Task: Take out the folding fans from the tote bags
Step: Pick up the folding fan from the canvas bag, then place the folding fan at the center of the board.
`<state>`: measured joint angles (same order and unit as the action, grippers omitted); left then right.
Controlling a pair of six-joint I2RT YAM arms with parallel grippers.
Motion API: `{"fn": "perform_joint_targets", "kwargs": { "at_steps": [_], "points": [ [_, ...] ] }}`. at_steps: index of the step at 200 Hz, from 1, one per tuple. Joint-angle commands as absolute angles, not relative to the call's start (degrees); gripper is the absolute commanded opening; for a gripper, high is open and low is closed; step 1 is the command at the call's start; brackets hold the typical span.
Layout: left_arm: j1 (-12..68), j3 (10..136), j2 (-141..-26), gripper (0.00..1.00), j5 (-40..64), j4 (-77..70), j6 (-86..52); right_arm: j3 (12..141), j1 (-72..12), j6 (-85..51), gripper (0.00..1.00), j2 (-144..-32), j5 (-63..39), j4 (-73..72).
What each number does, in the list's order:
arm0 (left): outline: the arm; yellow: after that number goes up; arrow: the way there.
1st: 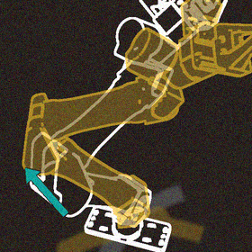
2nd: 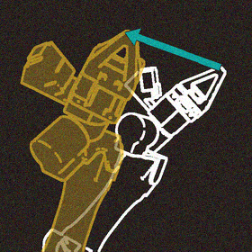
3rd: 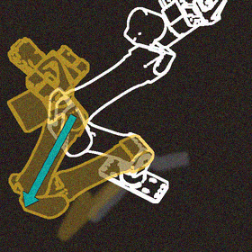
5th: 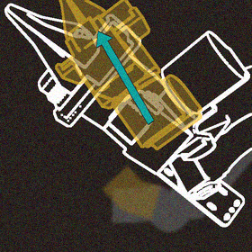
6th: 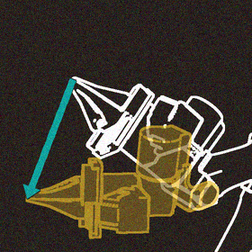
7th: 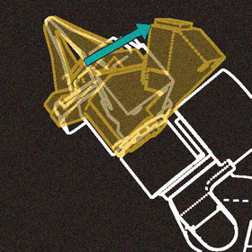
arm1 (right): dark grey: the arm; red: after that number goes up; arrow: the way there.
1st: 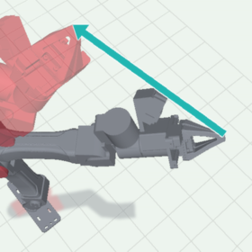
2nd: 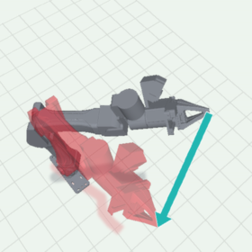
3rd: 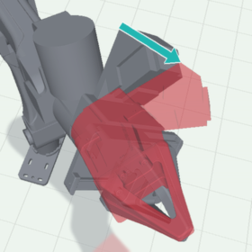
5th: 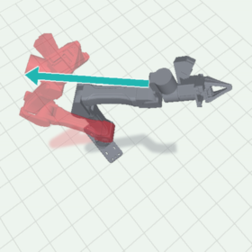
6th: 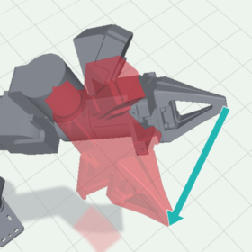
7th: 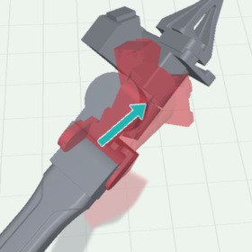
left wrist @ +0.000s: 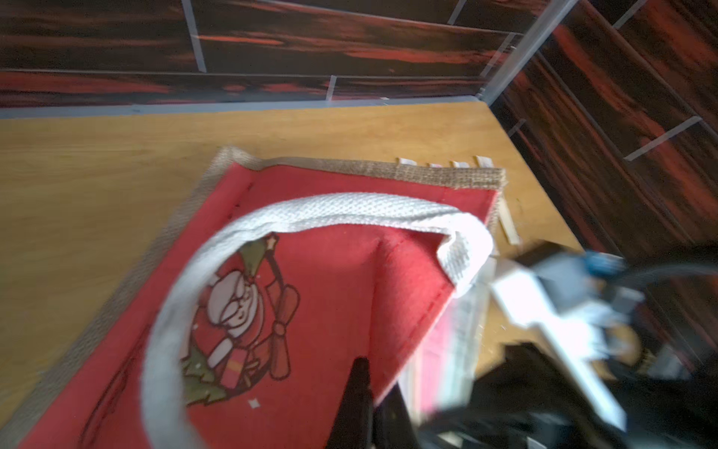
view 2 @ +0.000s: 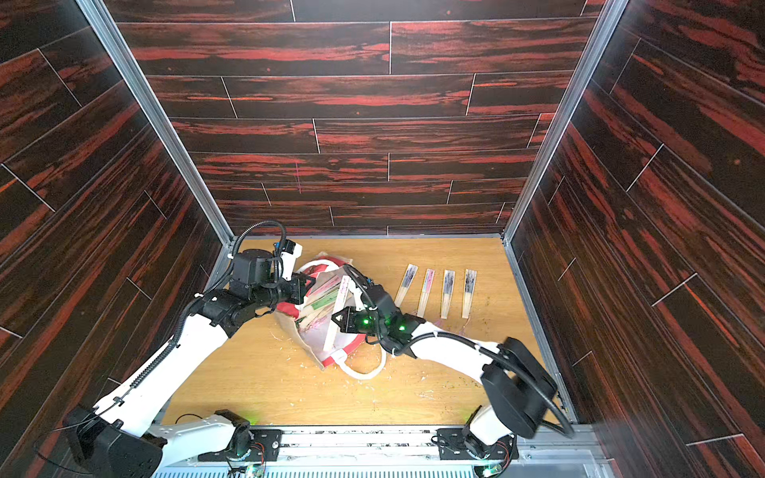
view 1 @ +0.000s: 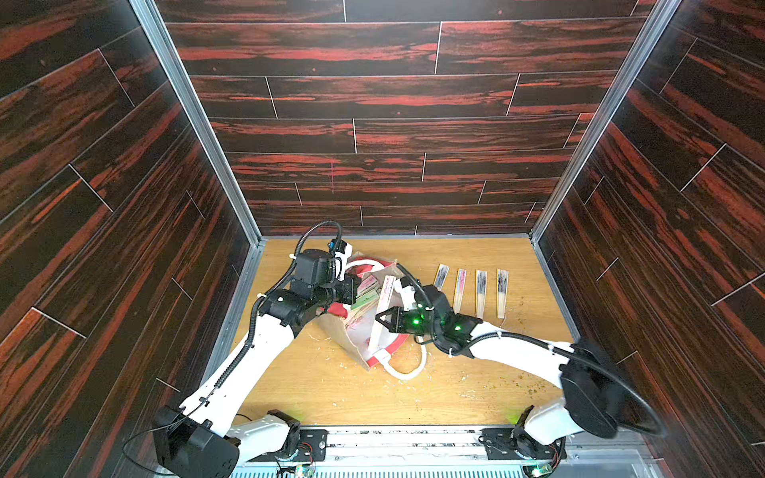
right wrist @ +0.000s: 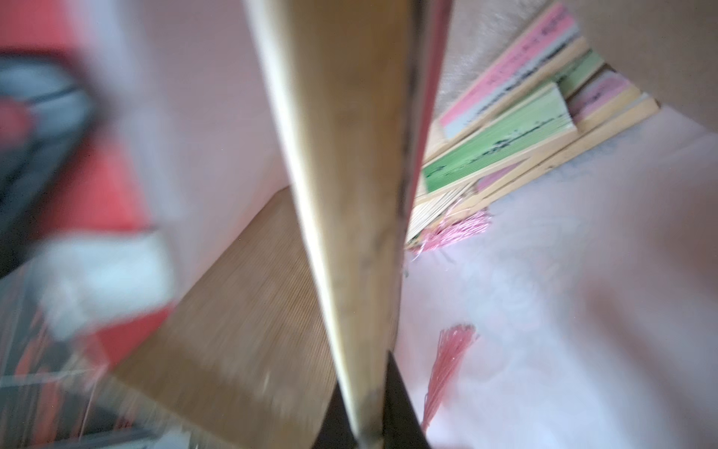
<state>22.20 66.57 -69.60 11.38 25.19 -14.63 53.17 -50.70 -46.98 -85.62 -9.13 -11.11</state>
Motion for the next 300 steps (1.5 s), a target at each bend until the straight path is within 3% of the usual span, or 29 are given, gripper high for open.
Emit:
{"fn": "perform_joint_targets", "kwargs": {
  "at_steps": [1, 95, 217, 252, 300],
  "points": [
    [21.96, 67.48, -68.46, 0.0, 4.8, 28.62, -14.73, 51.7, -50.65, -42.95, 0.0, -80.66, -11.48, -8.68],
    [20.74, 71.21, -69.78, 0.0, -0.2, 29.55, -8.26, 53.15, -48.7, -35.43, 0.0, -65.28, -13.14, 7.77],
    [20.74, 73.04, -69.17, 0.0, -3.46, 30.59, -5.66, 36.26, -26.75, -39.36, 0.0, -47.73, -22.72, 16.92],
    [20.74, 73.14, -69.26, 0.0, -3.34, 30.76, -5.75, 30.43, -22.95, -40.85, 0.0, -47.44, -24.76, 17.84],
    [20.74, 72.94, -69.32, 0.0, -2.9, 30.85, -6.04, 23.58, -15.59, -41.44, 0.0, -55.09, -30.06, 11.2]
  ]
}}
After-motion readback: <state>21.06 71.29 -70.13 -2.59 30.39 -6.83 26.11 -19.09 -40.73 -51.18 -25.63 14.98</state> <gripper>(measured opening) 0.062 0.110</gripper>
